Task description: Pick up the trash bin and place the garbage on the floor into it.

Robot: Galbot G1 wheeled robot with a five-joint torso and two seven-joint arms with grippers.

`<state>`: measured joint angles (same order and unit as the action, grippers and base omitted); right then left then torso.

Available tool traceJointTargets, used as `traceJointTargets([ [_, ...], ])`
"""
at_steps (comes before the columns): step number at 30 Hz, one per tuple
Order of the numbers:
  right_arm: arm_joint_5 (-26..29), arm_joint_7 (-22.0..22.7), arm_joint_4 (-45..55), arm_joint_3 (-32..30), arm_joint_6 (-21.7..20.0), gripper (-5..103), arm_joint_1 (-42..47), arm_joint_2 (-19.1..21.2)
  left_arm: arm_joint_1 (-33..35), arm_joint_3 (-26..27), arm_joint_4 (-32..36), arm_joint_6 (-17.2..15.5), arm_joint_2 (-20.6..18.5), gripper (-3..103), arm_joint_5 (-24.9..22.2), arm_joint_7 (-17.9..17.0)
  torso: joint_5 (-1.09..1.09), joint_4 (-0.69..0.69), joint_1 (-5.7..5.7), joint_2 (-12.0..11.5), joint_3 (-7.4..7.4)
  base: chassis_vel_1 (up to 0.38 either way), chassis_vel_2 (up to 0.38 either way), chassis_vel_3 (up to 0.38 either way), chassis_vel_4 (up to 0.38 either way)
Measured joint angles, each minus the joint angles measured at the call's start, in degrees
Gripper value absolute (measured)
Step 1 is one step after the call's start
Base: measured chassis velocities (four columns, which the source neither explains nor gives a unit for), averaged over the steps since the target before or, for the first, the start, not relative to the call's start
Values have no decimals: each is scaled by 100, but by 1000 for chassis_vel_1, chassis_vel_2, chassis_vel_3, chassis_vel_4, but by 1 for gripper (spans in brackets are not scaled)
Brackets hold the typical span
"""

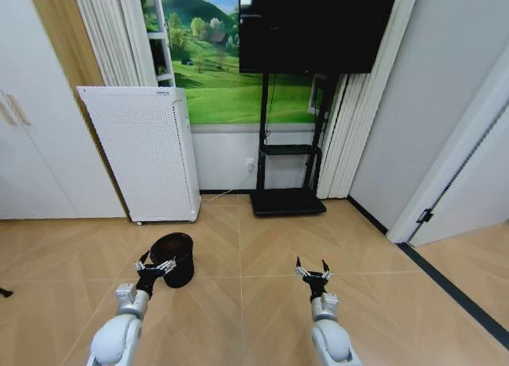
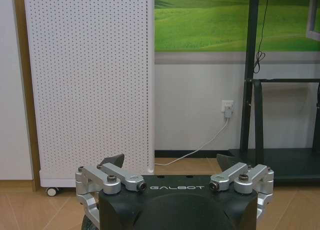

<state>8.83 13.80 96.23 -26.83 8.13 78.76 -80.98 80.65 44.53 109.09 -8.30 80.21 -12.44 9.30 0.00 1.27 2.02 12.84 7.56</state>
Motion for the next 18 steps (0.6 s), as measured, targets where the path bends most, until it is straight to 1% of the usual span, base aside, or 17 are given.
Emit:
traceJointTargets([
  [1, -3, 0, -4, -3, 15, 100, 5, 1, -5, -3, -1, 5, 3, 100, -2, 0, 0, 0, 8, 40, 31, 0, 0, 0, 0],
  [7, -5, 0, -6, -4, 25, 100, 14, 1, -6, -6, -2, 5, 4, 100, -7, 0, 0, 0, 14, 65, 50, 0, 0, 0, 0],
  [9, -15, 0, -7, -7, 43, 100, 39, 2, 2, -11, 6, 5, 5, 100, -12, -6, 0, 0, 32, 136, 103, 0, 0, 0, 0],
  [10, -15, 0, -7, -7, 43, 100, 39, 2, 2, -11, 6, 5, 5, 100, -12, -6, 0, 0, 32, 136, 103, 0, 0, 0, 0],
  [12, -23, 3, -7, -15, 76, 100, 61, 2, 33, -2, 40, -3, 5, 100, -21, -10, 0, 0, 70, 265, 195, 0, 0, 0, 0],
  [13, -23, 3, -7, -15, 76, 100, 61, 2, 33, -2, 40, -3, 5, 100, -21, -10, 0, 0, 70, 265, 195, 0, 0, 0, 0],
  [15, -27, 6, 4, -21, 83, 100, 75, 2, 42, 13, 48, -7, 5, 100, -29, -42, 0, 0, 104, 374, 269, 0, 0, 0, 0],
  [18, -33, 6, 15, -21, 83, 100, 77, 3, 56, 20, 64, -7, 5, 100, -36, -77, 0, 0, 130, 438, 309, 0, 0, 0, 0],
])
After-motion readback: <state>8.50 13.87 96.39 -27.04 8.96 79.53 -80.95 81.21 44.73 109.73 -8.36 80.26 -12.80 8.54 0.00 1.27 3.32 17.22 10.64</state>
